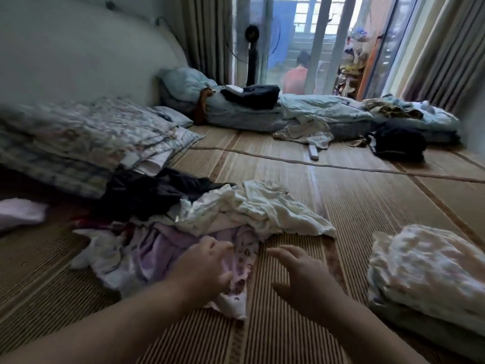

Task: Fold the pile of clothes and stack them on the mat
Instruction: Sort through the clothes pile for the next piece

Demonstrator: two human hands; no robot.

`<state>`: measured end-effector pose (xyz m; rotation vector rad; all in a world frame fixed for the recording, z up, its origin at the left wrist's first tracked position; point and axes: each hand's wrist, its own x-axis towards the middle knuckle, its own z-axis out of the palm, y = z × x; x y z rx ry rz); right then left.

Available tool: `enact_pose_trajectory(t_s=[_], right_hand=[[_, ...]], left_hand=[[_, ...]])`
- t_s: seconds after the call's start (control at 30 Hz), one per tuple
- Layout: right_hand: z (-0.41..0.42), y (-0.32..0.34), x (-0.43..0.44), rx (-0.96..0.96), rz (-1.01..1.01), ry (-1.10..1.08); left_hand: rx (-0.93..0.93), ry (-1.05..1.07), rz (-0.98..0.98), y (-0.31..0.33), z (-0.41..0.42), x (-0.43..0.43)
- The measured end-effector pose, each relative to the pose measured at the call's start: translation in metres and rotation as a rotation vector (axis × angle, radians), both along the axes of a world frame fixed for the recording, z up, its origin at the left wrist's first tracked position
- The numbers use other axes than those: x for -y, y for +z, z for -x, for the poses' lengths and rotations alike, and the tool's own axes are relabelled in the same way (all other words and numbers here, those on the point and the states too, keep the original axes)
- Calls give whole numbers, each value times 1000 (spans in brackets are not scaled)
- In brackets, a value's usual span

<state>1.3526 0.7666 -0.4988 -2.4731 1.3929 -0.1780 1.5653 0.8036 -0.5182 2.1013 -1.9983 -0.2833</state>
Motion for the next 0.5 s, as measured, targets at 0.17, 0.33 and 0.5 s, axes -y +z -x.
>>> enact_pose_trajectory(t_s=[0.17, 0.33, 0.5], right_hand=[[-88, -17, 61, 227, -31, -91], [-130, -28, 122, 176, -5, -340], [-130, -8, 146, 394, -28, -393]], left_hand=[[-5, 119, -29, -8, -80, 4], [-71, 111, -37, -13, -125, 20], [-167, 46, -52, -16, -135, 19]])
